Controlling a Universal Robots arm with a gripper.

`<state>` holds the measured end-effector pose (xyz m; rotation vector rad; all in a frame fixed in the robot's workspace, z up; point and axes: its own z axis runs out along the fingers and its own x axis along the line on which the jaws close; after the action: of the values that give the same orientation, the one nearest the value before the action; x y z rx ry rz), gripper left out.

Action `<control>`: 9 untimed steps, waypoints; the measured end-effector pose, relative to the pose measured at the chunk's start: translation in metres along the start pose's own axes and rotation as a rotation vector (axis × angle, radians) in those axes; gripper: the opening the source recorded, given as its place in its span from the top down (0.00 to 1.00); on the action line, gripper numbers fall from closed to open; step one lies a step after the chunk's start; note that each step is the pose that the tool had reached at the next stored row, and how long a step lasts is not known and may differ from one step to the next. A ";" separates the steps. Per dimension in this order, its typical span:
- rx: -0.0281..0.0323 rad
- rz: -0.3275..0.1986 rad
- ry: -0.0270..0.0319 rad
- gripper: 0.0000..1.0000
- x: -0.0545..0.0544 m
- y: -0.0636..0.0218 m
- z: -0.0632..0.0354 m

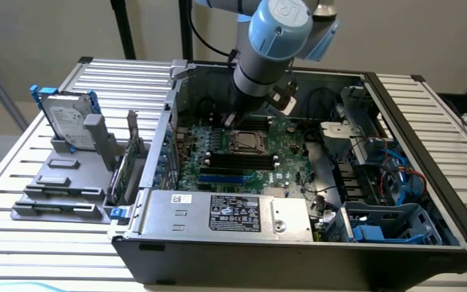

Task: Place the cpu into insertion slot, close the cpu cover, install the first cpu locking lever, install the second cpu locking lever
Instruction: 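Install the first cpu locking lever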

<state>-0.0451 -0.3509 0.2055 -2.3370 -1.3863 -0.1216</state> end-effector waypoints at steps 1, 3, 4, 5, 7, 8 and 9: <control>-0.0011 0.000 -0.0020 0.89 0.000 0.0003 0.0012; -0.0036 0.001 -0.0062 0.89 -0.001 0.0007 0.0028; -0.0045 0.001 -0.0078 0.89 -0.001 0.0006 0.0031; -0.0048 0.001 -0.0085 0.89 0.000 0.0005 0.0033; -0.0055 0.001 -0.0092 0.89 0.000 0.0001 0.0039; -0.0058 0.002 -0.0098 0.89 0.001 -0.0002 0.0042; -0.0061 0.002 -0.0103 0.89 0.002 -0.0006 0.0046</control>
<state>-0.0454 -0.3473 0.2021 -2.3468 -1.3908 -0.1136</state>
